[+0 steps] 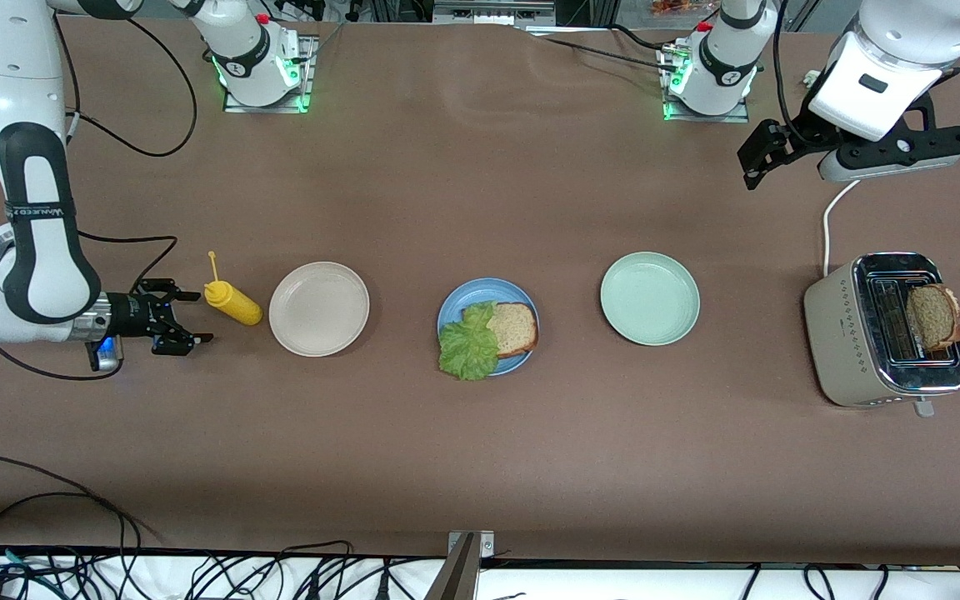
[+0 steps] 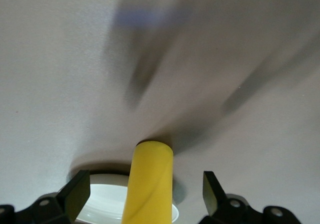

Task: Make sandwich in blue plate with both arms
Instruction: 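Grasp the mustard bottle with the right gripper while the left gripper reaches the toaster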

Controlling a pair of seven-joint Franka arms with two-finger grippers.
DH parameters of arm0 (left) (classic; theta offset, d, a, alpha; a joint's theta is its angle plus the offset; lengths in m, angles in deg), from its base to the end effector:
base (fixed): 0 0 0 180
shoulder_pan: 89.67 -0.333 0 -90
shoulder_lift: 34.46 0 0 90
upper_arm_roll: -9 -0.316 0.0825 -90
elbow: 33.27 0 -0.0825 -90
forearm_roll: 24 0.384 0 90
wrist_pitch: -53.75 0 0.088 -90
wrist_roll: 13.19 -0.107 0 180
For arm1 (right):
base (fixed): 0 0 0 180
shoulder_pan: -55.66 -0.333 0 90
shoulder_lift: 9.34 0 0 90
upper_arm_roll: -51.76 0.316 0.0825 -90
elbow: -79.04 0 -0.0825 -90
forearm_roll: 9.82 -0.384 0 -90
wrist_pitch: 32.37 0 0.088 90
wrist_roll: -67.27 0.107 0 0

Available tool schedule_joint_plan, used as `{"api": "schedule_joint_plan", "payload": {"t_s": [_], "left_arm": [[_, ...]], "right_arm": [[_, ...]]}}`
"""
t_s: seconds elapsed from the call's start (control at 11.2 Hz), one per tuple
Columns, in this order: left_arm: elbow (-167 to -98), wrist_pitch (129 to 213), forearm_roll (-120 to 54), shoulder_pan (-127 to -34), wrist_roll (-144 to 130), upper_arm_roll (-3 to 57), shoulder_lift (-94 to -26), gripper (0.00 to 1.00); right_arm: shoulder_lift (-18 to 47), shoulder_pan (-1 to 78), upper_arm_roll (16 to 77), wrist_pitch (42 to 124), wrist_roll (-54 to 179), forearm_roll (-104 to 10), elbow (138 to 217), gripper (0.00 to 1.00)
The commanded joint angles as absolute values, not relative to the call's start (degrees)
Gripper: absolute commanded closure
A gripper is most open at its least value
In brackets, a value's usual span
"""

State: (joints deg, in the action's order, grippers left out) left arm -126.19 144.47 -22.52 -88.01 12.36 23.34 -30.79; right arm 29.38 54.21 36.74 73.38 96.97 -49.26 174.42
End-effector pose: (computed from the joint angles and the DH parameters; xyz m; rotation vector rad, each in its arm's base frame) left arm 0.5150 -0.1496 0.6354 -3.0996 -0.2594 -0.0574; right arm 0.6314 -0.0858 0.2012 -2.3054 1.3924 0.6845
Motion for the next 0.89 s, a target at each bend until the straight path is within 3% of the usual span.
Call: {"api": "schedule_joint_plan", "payload": {"t_s": [0.0, 0.8], "left_arm": [[-125.2, 144.1, -22.24, -88.09, 12.74, 23.85, -30.94, 0.0], [-125.38, 144.28, -22.24, -87.3, 12.83, 23.94, -31.11, 0.0]], "right_arm": [[28.97, 53.82, 37.17, 74.25, 99.08, -51.83, 176.25, 0.0], [28.89, 50.13, 37.7, 76.09, 104.54, -52.27, 177.74, 0.0]]}}
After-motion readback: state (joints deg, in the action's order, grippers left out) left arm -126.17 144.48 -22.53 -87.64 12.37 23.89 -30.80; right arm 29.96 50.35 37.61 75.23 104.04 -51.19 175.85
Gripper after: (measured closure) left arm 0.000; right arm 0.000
